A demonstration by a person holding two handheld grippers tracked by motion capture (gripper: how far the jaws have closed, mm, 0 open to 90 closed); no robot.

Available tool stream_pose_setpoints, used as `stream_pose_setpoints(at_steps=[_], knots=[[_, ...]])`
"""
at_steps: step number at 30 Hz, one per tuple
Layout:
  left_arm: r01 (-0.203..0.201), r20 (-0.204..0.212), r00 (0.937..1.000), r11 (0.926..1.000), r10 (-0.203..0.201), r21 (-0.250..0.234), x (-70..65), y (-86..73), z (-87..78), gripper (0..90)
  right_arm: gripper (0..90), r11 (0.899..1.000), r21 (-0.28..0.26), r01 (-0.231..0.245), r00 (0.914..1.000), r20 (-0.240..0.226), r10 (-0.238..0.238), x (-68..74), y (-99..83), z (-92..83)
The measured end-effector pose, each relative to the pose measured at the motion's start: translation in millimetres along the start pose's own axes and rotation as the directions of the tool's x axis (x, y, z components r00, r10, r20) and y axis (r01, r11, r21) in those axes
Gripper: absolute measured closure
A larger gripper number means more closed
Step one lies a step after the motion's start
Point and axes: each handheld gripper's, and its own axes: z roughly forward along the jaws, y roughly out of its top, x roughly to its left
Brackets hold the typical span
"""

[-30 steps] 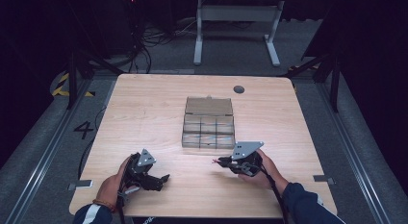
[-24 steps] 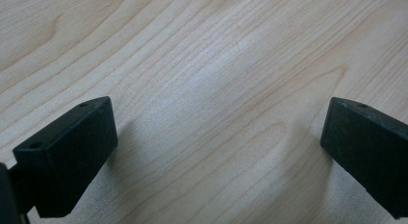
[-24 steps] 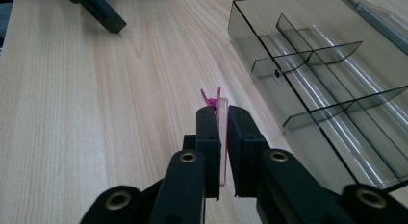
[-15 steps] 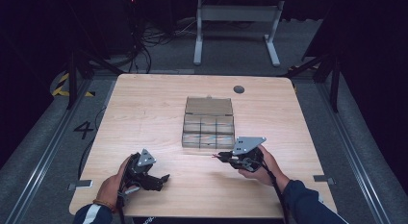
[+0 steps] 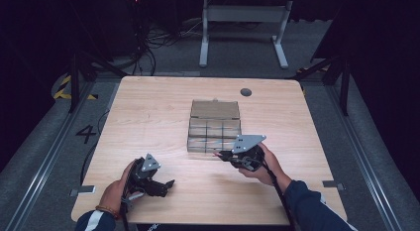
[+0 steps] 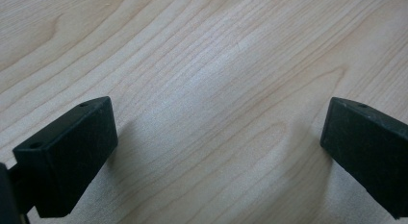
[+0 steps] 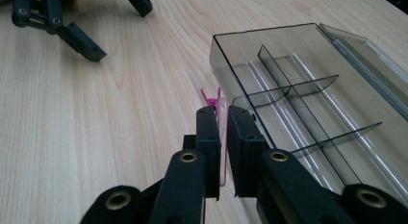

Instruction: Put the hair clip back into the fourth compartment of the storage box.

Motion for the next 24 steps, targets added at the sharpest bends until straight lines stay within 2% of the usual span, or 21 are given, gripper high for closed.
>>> stream_pose_setpoints(at_steps=[11,24], knots=[[0.000,0.000,1.0000,1.0000,0.000,0.000,0.0,0.0,0.0,0.0,84.8,1.000,-0.006,-0.018,0.9998,0.006,0.018,-5.0,7.5,10.3],[0.001,0.000,1.0000,1.0000,-0.001,0.000,-0.1,0.0,0.0,0.0,84.8,1.000,-0.006,-0.019,0.9997,0.015,0.019,-12.9,23.8,24.7]])
